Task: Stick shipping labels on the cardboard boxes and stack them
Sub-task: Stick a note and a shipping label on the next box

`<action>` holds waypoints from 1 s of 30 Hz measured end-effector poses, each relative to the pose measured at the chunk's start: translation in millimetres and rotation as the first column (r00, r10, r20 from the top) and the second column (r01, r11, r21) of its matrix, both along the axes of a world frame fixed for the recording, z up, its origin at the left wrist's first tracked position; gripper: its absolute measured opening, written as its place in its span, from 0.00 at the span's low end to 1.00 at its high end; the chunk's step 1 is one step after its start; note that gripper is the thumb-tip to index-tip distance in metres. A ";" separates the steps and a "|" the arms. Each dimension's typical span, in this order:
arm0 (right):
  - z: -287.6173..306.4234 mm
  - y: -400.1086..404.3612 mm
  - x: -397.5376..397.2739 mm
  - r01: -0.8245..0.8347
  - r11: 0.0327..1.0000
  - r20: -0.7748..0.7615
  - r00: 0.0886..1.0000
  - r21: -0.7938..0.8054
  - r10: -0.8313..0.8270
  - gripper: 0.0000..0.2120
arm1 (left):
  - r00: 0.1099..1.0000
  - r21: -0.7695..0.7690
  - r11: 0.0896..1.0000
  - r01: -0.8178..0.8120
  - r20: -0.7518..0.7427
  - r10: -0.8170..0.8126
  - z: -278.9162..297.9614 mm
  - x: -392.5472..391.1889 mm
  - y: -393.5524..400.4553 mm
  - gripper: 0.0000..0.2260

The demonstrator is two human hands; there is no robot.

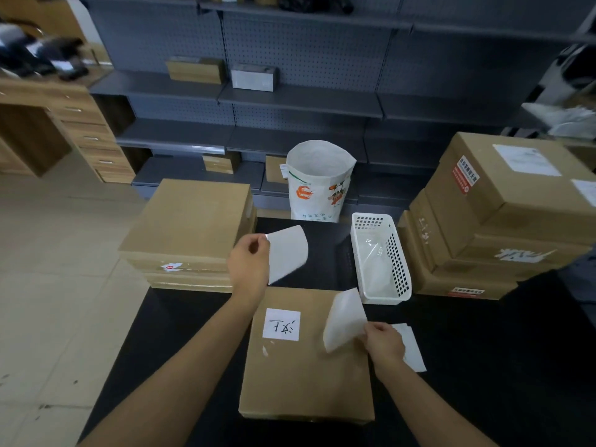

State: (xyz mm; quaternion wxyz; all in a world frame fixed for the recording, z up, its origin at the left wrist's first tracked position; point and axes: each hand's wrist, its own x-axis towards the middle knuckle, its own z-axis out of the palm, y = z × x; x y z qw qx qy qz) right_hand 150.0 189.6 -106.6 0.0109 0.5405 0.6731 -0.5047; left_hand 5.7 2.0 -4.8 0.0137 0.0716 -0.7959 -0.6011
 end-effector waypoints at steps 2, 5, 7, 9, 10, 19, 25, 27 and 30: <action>3.8 4.4 -6.4 0.048 0.999 -0.101 0.994 0.003 -0.048 0.09 | 1.000 -0.036 0.999 0.015 -0.024 -0.016 1.7 -3.4 1.8 0.08; 16.3 13.0 -24.8 0.076 0.997 -0.226 0.971 0.007 -0.073 0.10 | 0.996 -0.072 0.995 0.072 -0.039 -0.075 -3.8 -3.0 7.7 0.09; 23.6 23.6 -37.8 0.103 0.995 -0.261 0.960 -0.013 -0.103 0.10 | 0.995 -0.115 0.989 0.089 -0.023 -0.092 -10.4 -2.0 12.4 0.09; 29.6 38.2 -49.8 0.104 0.995 -0.295 0.950 -0.001 -0.100 0.08 | 0.994 -0.142 0.985 0.103 -0.021 -0.107 -18.6 -1.7 17.3 0.08; 31.0 45.7 -55.4 0.087 0.996 -0.303 0.950 0.027 -0.074 0.07 | 0.993 -0.150 0.982 0.111 -0.017 -0.115 -21.3 -1.3 19.9 0.08; 17.0 106.5 -102.2 -0.186 0.940 -0.183 0.952 0.286 0.244 0.15 | 0.990 -0.232 0.963 0.138 0.016 -0.138 -23.4 -5.6 47.7 0.07; 4.3 117.6 -102.3 -0.521 0.826 0.425 0.811 0.215 0.401 0.33 | 0.986 -0.274 0.947 0.165 0.036 -0.162 -27.8 -9.8 57.8 0.07; 6.3 118.5 -99.2 -0.529 0.809 0.448 0.806 0.256 0.386 0.30 | 0.985 -0.282 0.944 0.172 0.031 -0.171 -28.1 -12.8 60.4 0.07; 11.2 115.1 -97.2 -0.506 0.780 0.420 0.839 0.368 0.346 0.24 | 0.982 -0.288 0.939 0.189 0.034 -0.187 -28.2 -15.1 64.7 0.07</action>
